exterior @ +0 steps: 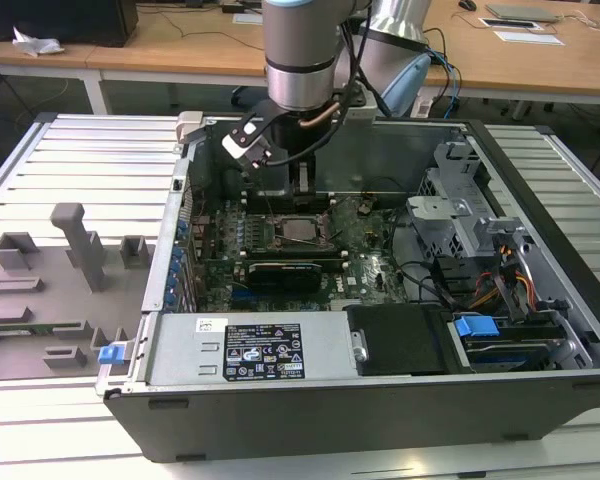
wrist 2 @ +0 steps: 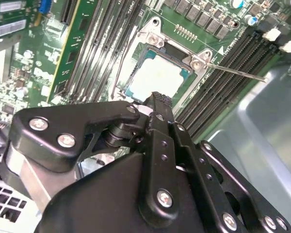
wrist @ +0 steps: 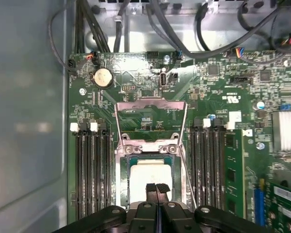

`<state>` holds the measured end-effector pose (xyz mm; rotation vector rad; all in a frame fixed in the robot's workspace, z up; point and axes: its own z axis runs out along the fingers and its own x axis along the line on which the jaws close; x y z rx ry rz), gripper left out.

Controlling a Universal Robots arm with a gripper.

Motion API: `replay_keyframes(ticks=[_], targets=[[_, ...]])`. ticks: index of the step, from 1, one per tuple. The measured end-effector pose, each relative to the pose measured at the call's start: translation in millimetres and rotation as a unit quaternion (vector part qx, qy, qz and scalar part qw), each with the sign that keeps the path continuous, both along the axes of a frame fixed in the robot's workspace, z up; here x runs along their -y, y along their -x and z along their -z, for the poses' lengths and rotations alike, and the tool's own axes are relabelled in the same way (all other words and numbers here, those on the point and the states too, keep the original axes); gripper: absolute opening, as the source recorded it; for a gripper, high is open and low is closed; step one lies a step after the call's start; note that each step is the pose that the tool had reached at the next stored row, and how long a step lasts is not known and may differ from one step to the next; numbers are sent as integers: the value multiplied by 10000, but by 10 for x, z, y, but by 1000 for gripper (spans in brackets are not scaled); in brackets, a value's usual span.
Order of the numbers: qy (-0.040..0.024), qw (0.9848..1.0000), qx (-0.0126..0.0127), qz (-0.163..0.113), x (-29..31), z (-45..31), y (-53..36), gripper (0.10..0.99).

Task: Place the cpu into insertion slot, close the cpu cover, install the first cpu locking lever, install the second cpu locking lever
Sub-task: 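Place the cpu into insertion slot, then close the cpu cover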

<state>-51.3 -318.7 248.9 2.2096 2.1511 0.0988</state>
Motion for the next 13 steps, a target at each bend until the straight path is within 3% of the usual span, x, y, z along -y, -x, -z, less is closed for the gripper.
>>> replay_keyframes(ticks=[13], targets=[[1,10000,0,0,0,-9,0,106]])
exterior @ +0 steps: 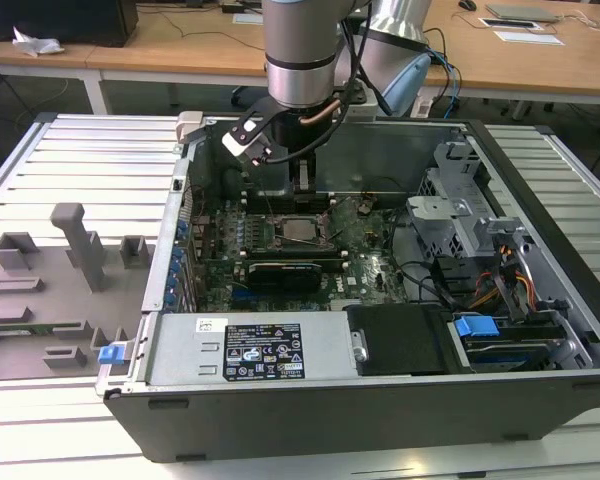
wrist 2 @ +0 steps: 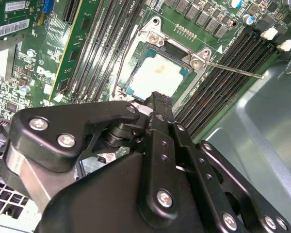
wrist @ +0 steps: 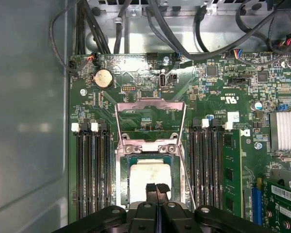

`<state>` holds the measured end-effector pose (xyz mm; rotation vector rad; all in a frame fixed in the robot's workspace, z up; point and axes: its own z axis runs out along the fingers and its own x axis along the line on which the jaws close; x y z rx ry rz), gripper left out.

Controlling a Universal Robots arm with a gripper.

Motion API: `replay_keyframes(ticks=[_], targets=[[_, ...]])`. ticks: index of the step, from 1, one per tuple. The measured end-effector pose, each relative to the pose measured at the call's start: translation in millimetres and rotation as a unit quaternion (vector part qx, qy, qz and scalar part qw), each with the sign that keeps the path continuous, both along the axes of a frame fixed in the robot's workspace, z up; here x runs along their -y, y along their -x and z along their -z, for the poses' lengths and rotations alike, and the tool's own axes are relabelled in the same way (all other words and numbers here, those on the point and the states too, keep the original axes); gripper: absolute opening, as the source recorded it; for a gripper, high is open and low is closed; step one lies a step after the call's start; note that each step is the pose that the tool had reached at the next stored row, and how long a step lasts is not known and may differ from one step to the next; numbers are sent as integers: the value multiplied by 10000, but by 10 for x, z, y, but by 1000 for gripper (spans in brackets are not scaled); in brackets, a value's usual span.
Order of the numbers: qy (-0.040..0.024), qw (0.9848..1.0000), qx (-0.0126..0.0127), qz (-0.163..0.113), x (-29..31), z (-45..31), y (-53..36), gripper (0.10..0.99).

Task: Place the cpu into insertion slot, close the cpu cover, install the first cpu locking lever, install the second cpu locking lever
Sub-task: 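Close the cpu cover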

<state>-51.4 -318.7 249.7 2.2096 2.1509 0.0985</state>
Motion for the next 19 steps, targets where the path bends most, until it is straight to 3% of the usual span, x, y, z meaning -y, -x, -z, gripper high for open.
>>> replay_keyframes(ticks=[5,11,19], targets=[[3,10000,-2,0,0,-11,0,106],[0,10000,0,0,0,-135,0,106],[0,10000,-8,0,0,-138,-68,106]])
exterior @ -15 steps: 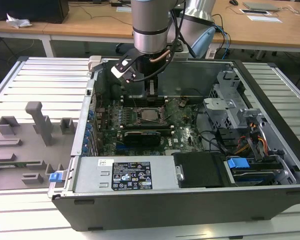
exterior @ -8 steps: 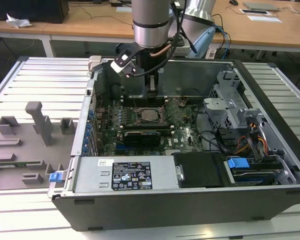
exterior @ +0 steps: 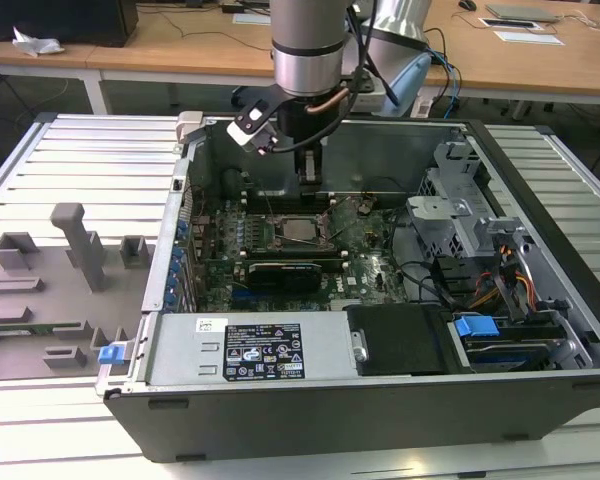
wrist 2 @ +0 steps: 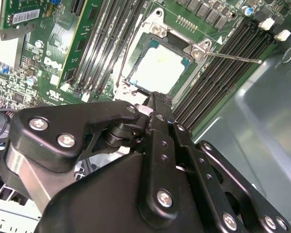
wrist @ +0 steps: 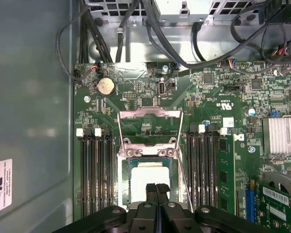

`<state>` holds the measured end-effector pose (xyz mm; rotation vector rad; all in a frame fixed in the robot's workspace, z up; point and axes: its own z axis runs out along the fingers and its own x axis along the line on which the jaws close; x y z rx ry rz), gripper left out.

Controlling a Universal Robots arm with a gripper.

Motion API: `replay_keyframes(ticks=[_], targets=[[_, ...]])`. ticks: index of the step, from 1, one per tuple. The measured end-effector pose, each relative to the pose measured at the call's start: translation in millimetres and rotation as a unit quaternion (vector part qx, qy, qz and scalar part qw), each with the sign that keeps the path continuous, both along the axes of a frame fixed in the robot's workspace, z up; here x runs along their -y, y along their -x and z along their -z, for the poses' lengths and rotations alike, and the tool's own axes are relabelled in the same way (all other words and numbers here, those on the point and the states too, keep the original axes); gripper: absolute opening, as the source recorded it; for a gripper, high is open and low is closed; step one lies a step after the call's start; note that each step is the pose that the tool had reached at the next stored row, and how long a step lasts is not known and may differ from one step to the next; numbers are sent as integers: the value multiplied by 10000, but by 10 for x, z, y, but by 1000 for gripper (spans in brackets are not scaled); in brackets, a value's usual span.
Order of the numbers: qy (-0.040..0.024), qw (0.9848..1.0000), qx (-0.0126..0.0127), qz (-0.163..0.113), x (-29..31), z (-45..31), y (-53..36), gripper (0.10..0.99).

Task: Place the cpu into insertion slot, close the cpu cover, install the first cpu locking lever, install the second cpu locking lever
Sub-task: 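Close the cpu cover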

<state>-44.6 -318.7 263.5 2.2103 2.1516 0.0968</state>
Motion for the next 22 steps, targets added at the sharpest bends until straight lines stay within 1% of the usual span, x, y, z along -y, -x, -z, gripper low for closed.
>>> replay_keyframes(ticks=[5,6,8,10,11,12,16,22], targets=[[0,10000,-22,1,2,0,-93,106],[0,10000,-32,0,2,0,-118,106],[-1,10000,-65,1,4,0,-184,106],[0,10000,-91,0,6,0,-234,106],[0,9999,-117,1,8,0,-282,106],[0,9999,-128,0,8,0,-303,106],[0,9999,-165,1,9,0,-375,106],[0,9998,-201,0,9,0,-464,106]])
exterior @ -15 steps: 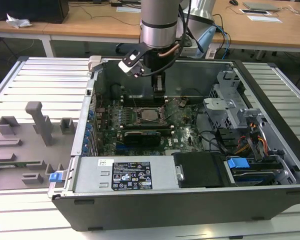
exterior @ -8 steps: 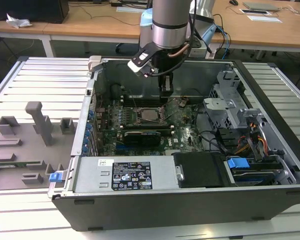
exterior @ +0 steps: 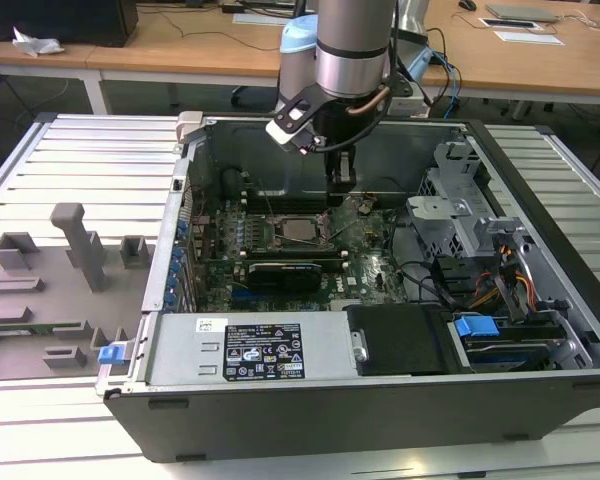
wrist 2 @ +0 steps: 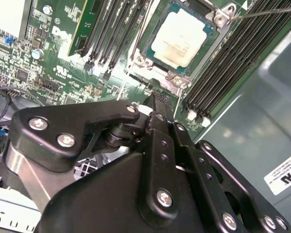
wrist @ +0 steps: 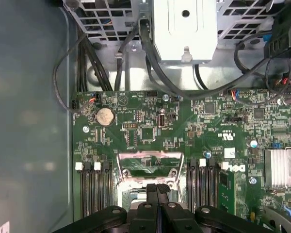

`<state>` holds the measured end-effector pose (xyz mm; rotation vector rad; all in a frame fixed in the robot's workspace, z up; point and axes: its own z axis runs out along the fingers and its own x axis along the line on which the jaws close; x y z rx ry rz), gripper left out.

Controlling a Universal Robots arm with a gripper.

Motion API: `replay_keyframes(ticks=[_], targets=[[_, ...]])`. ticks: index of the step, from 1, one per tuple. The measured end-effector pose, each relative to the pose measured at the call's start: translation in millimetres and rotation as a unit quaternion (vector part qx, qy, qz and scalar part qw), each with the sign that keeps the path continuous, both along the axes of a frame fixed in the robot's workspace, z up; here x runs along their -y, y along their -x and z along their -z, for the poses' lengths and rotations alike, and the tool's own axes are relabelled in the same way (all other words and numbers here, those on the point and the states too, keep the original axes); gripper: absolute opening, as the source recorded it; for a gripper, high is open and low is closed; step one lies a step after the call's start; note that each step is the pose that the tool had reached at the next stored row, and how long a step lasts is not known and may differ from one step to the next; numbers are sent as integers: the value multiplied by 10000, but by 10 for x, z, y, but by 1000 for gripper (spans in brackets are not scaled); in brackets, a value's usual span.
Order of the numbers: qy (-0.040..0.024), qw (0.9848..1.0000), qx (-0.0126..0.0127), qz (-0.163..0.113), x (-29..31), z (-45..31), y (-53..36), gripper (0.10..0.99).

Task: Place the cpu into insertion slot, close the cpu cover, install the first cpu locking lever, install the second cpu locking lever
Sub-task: 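Close the cpu cover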

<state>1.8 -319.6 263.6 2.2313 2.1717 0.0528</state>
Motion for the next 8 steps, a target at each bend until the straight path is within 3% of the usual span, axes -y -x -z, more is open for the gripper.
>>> replay_keyframes(ticks=[8], targets=[[0,10000,-54,-1,1,0,-143,106]])
